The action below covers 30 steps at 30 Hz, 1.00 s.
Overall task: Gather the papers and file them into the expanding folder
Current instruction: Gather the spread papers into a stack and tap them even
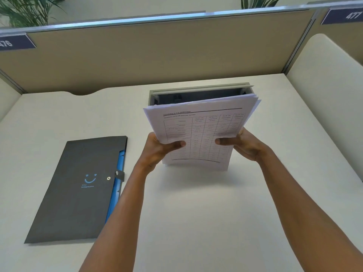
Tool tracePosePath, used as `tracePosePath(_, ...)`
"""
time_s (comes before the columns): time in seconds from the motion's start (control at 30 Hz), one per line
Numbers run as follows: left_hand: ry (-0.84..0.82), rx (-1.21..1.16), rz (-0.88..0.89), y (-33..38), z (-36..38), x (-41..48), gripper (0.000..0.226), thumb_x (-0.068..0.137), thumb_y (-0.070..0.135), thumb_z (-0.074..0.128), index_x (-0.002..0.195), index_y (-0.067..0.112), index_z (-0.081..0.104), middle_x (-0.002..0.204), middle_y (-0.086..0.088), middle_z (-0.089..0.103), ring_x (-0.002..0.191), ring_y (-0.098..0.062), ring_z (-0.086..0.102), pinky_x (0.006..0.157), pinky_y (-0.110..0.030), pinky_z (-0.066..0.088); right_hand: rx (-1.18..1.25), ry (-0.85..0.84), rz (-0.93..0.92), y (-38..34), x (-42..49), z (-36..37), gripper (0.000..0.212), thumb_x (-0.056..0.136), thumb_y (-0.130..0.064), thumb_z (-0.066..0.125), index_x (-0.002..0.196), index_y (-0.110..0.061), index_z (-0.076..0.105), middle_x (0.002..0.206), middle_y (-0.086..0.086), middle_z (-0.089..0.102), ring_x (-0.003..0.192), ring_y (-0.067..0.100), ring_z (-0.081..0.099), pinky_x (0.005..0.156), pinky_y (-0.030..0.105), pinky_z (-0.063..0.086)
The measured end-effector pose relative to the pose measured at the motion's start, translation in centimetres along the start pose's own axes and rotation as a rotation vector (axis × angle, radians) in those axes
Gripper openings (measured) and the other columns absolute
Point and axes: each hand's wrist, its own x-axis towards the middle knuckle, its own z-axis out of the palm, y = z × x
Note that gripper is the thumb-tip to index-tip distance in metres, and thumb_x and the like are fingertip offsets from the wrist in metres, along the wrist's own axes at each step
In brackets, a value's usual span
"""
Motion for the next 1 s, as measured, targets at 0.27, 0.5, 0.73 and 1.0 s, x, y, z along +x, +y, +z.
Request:
tracePosePath(0.27, -0.070, 0.038, -0.034, 0.7, 0.0, 0.8, 0.055, 0.065, 0.005, 0.085, 0.095, 0.047, 0.070, 0.102, 0.013, 0.073, 0.099, -0.010, 0.067, 0.088, -0.043, 0.057, -0.018, 0.042, -0.005, 0.1, 0.5, 0.5, 0.062, 0.067, -0.005, 0.077, 0.124, -0.020, 0.059, 0.121, 0.006, 0.067, 0.115, 0.028, 0.061, 0.093, 0.045, 0.050)
tracePosePath(0.5, -0.028, -0.002, 0.014, 1.4, 0.1, 1.2, 0.049, 0.069, 0.007, 0.082, 0.098, 0.044, 0.070, 0.102, 0.009, 0.073, 0.102, -0.019, 0.066, 0.083, -0.040, 0.058, 0.038, 0.108, -0.109, -0.2, 0.6, 0.4, 0.061, 0.071, -0.006, 0.077, 0.127, -0.018, 0.057, 0.119, 0.011, 0.065, 0.116, 0.031, 0.059, 0.095, 0.049, 0.053)
tracePosePath(0.73, 0.190, -0.119, -0.268, -0.5, -0.5, 1.1, 0.033, 0.072, 0.015, 0.084, 0.103, 0.017, 0.072, 0.102, -0.003, 0.076, 0.089, -0.020, 0.073, 0.074, -0.039, 0.060, -0.086, 0.090, 0.109, 1.2, 0.6, 1.0, 0.033, 0.091, -0.021, 0.067, 0.119, -0.003, 0.068, 0.116, 0.006, 0.074, 0.105, 0.027, 0.071, 0.090, 0.047, 0.058)
tracePosePath(1.0, 0.182, -0.270, -0.629, -4.3, -0.7, -0.6, 0.046, 0.068, 0.009, 0.085, 0.112, 0.006, 0.069, 0.103, -0.011, 0.075, 0.090, -0.027, 0.073, 0.073, -0.041, 0.060, 0.036, 0.132, 0.249, 4.5, -0.3, 2.9, 0.029, 0.093, -0.017, 0.066, 0.116, 0.001, 0.068, 0.111, 0.014, 0.074, 0.098, 0.031, 0.073, 0.085, 0.047, 0.059)
